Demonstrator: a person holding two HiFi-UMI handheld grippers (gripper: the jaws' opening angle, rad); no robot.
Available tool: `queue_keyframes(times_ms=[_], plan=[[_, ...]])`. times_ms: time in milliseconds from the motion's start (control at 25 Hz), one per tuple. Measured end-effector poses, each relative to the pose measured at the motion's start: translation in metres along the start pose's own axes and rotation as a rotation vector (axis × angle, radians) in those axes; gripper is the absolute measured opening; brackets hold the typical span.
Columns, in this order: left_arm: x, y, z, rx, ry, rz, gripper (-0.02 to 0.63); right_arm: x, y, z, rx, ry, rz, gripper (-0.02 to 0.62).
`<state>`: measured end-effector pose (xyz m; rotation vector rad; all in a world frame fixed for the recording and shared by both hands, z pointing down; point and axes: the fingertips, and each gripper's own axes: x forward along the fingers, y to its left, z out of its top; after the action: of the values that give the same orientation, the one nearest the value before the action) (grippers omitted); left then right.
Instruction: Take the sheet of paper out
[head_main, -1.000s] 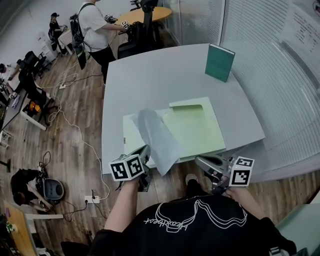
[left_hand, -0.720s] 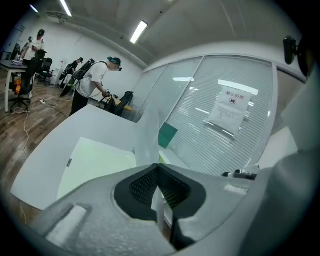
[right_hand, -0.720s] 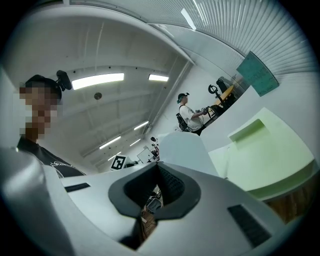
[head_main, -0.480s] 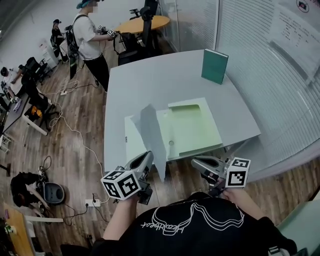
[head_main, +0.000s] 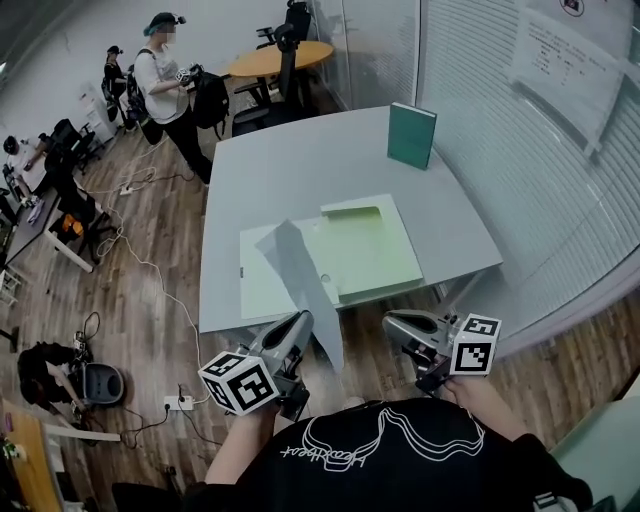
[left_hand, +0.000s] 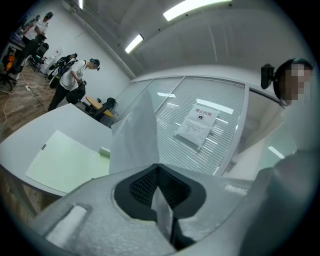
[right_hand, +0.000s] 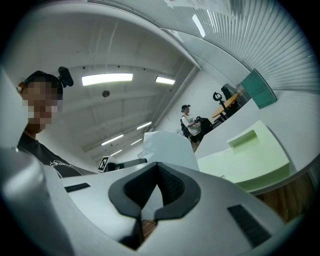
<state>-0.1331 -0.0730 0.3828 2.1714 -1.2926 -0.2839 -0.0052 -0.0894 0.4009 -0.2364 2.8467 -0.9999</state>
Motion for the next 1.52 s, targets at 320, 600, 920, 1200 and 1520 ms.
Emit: queue_keyframes(times_ms=[320,600,920,1200,1520], plan=[[-0.008,-0.067,-0.035,0.004,-0.004,-0.025,0.014,-0.054,0.03,-0.008,-0.003,-0.018,0.019,0.009],[-0.022,-0.1,-0.07,-0.008,0.014,-0.027,0.014,-0.087,0.049,-0.028,0.011,-0.025,0.012,0.009],[-0.032,-0.132,-0.095,0.006,0.023,-0.032,0.013,-0.115,0.07,-0.044,0.012,-0.021,0.033,0.009],[-0.032,-0.147,-0.109,0.015,0.043,-0.03,0.014,-0.133,0.084,-0.05,0.018,-0.031,0.045,0.009],[-0.042,-0.164,-0.122,0.04,0.04,-0.019,0.014,-0.15,0.103,-0.06,-0.027,-0.025,0.051,0.009]])
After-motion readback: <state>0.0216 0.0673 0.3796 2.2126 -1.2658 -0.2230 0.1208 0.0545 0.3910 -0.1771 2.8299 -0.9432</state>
